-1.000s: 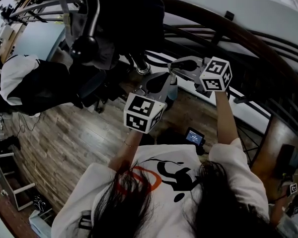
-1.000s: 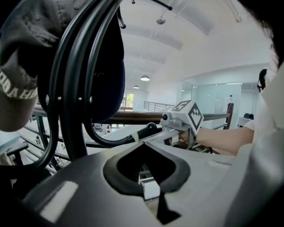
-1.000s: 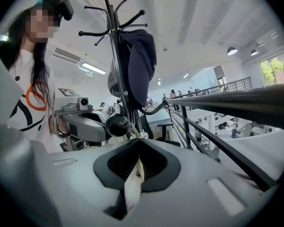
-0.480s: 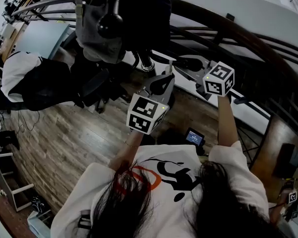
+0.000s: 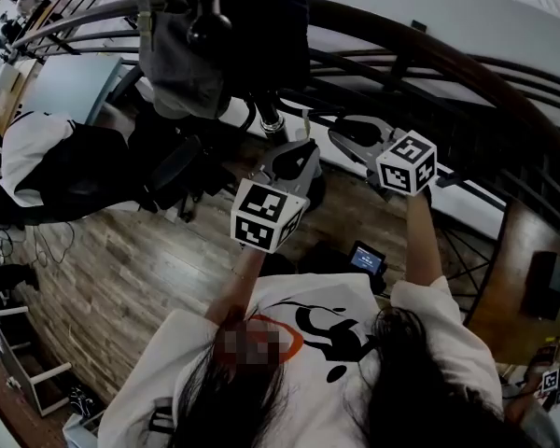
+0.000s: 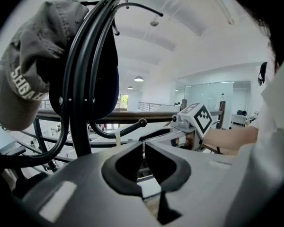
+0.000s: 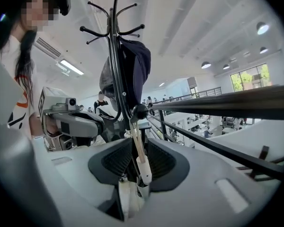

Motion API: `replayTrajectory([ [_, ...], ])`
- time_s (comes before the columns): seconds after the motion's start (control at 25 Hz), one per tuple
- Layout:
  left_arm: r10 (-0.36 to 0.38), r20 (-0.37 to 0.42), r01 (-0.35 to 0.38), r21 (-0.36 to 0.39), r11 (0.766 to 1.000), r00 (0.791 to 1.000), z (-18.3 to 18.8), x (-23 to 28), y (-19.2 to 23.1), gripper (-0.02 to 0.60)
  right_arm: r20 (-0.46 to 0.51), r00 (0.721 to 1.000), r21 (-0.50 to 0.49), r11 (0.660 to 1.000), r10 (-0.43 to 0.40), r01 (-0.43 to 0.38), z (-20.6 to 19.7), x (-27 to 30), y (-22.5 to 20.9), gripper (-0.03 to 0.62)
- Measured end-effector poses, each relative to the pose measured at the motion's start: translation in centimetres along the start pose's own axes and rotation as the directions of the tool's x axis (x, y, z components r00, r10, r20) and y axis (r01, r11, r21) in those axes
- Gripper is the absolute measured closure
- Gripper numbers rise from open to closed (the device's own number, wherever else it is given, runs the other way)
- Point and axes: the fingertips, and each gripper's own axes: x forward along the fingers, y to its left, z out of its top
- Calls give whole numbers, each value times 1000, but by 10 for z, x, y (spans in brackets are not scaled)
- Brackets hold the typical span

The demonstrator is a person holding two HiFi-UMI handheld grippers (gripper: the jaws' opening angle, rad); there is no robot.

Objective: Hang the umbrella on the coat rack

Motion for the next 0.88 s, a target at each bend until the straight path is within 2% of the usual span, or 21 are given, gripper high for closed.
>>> replayTrajectory([
  [0.44, -72, 26, 71, 33, 997, 997, -12, -48, -5, 559, 66, 982, 37, 984, -177, 174, -5, -10, 56, 490],
  [0.64, -116, 51, 113, 60, 992, 992, -14, -79, 1, 551, 103, 957, 67, 962, -271, 265, 0, -9, 88, 504],
  [0.88, -176, 59, 169, 101, 980, 983, -20, -107, 3, 551, 124, 930, 110, 936, -346, 334, -3, -2, 124, 514],
])
